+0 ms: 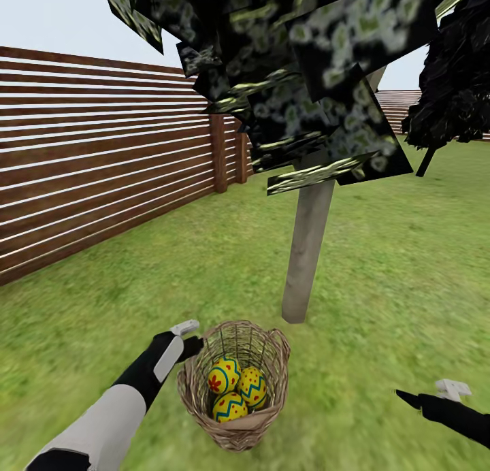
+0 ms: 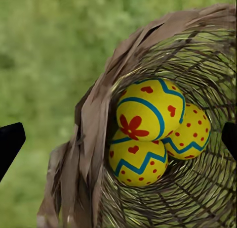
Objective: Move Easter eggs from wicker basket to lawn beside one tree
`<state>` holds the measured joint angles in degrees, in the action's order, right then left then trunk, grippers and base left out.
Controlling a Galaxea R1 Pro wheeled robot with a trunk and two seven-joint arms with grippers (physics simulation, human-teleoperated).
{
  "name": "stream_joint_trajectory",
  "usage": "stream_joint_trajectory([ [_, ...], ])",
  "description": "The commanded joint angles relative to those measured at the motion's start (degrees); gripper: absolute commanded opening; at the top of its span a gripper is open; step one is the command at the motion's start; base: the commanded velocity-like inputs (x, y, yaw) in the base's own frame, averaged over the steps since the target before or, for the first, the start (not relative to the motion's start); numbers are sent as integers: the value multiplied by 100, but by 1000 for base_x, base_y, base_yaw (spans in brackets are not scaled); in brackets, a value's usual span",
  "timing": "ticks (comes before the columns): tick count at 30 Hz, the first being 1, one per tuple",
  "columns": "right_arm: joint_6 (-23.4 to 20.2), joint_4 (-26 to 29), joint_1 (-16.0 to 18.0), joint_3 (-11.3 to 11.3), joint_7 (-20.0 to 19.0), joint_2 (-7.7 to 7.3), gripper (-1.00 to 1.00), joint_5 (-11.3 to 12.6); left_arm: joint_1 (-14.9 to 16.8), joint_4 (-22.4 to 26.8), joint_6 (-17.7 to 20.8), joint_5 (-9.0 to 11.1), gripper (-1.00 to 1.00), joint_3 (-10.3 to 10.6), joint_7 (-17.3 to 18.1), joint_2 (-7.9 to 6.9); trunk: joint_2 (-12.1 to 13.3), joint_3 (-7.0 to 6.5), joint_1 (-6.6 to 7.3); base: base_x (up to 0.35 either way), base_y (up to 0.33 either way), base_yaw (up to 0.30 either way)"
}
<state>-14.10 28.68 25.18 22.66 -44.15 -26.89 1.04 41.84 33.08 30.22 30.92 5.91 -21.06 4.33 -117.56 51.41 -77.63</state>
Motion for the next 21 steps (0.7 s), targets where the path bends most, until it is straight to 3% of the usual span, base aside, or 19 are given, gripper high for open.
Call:
stream_joint_trajectory([
  [1, -20, -29, 4, 61, -62, -31, 100, 44, -25, 43, -17, 94, 100, 0, -66, 19, -2, 5, 1, 0, 0, 0],
  [7, 169, -222, 5, 256, -234, -200, 100, 34, -86, 237, 181, 278, 100, -76, -83, -153, -2, 5, 1, 0, 0, 0],
  [13, 173, -320, 5, 295, -222, -187, 100, 31, -258, 429, 378, 454, 100, -270, -81, -348, -2, 5, 1, 0, 0, 0],
  [17, 162, -284, 5, 274, -218, -151, 100, 25, -386, 557, 509, 574, 100, -399, -60, -430, -2, 5, 1, 0, 0, 236],
  [18, 162, -281, 5, 271, -217, -127, 100, 21, -468, 4265, 2765, 1600, 100, -1035, -58, -428, -2, 5, 1, 0, 0, 275],
  [21, 162, -281, 5, 267, -217, -88, 100, 14, -474, 4268, 2763, 1805, 100, -1043, -57, -433, -2, 5, 1, 0, 0, 281],
])
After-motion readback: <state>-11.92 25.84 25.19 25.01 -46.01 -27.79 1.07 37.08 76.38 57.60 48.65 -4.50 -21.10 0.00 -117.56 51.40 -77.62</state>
